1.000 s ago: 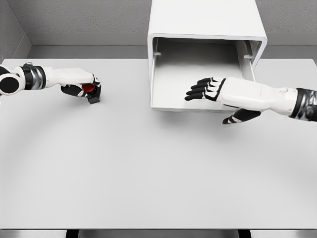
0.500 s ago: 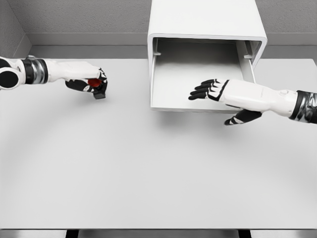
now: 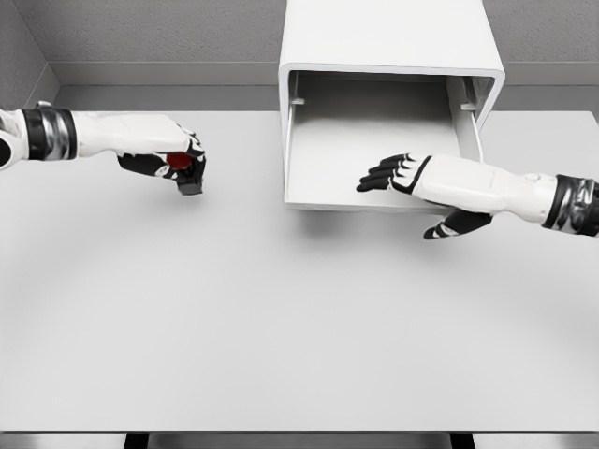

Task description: Slide open multi-storey tabletop storage cabinets and put open load switch and slide close multi-storey tabletop storage cabinets

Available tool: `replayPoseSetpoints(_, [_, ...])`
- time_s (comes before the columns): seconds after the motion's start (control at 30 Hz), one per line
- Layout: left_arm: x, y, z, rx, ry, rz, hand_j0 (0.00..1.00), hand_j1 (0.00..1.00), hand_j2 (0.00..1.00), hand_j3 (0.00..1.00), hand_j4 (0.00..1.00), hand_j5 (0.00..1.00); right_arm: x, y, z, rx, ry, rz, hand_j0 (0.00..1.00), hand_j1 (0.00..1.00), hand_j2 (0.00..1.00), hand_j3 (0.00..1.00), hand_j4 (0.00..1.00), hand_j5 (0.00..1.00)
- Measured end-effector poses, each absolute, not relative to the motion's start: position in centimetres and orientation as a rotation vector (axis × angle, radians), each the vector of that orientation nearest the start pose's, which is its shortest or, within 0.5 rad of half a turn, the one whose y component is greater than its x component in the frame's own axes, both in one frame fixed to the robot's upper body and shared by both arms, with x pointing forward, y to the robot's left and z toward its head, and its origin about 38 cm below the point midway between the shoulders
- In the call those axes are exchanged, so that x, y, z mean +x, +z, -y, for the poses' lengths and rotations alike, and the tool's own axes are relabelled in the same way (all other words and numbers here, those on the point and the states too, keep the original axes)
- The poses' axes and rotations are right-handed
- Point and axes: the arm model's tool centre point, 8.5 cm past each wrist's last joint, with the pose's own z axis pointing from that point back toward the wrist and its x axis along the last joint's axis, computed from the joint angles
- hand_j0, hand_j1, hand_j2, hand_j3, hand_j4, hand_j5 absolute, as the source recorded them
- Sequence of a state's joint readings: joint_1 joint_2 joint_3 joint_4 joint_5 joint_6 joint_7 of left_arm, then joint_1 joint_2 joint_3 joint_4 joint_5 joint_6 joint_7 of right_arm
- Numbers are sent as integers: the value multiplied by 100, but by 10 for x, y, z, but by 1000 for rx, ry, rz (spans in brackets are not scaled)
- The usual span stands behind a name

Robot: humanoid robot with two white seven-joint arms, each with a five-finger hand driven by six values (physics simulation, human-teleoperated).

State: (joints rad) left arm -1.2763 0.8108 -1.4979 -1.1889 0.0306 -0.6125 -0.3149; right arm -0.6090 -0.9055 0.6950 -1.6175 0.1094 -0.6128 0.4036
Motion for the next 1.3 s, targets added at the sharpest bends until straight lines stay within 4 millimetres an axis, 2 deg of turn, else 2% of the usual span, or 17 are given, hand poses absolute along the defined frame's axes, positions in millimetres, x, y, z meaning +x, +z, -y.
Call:
replayPoseSetpoints(0.4, [469,261,-259,170,-2151,1449,38,38,38,38,38,38,387,243,281,-162,1982,1669,100,100,100,100,100,100])
replayPoseSetpoints(0.7, [456,280,-252,165,-2192,1496,38,38,38,38,38,38,390,232,286,-160,1956,1633,100,100,100,100,100,100])
replayPoseSetpoints(0.97, [447,304,-238,173,-2240,1555,38,38,38,38,38,38,387,231,289,-61,1817,1672,100,100,100,100,100,100])
replayPoseSetpoints(1.13, [442,315,-229,173,-2271,1585,38,38,38,38,38,38,381,233,289,-108,1917,1650,100,100,100,100,100,100])
replayPoseSetpoints(1.3, [439,325,-223,177,-2287,1609,38,38,38,38,38,38,380,252,299,-203,1991,1660,100,100,100,100,100,100])
